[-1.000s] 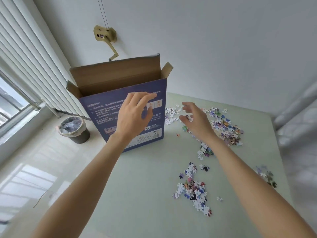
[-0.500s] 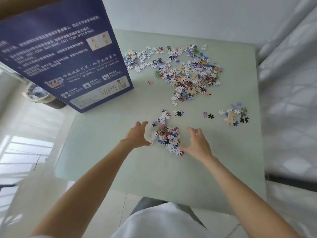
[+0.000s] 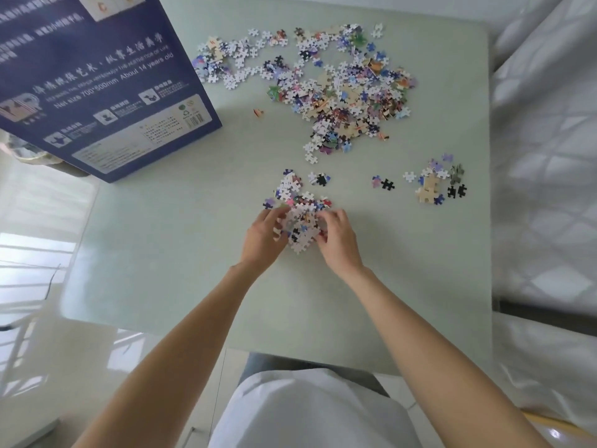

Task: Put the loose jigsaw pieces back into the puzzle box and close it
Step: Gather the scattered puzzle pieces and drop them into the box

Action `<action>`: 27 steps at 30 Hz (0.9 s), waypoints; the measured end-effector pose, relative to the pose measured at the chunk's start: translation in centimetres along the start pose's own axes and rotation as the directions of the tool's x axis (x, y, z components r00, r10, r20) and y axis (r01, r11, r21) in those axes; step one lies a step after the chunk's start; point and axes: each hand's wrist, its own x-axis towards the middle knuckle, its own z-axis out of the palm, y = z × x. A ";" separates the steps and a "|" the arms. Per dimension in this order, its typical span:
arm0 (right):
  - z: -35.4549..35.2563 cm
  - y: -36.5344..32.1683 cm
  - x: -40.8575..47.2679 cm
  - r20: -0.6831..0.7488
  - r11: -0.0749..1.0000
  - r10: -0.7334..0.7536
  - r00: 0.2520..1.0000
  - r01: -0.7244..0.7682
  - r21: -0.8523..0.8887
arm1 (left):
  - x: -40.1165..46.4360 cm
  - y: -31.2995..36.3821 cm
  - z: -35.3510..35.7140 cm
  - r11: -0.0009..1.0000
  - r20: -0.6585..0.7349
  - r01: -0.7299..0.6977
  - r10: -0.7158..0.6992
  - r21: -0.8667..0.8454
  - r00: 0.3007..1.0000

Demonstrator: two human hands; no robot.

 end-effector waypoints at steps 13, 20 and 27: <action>0.3 3.0 7.9 0.390 0.682 -0.382 0.838 0.541 -0.493 | 3.2 -4.4 -1.4 0.863 0.214 -0.185 0.091 0.470 0.972; -5.0 5.3 15.3 0.254 0.843 -0.248 0.935 0.337 -0.419 | 11.4 -1.0 0.6 0.849 0.275 -0.278 0.164 0.450 0.947; -7.9 7.7 10.4 -0.283 0.984 -0.127 0.951 0.085 -0.155 | 12.3 0.7 0.4 0.923 0.148 -0.293 0.262 0.249 0.954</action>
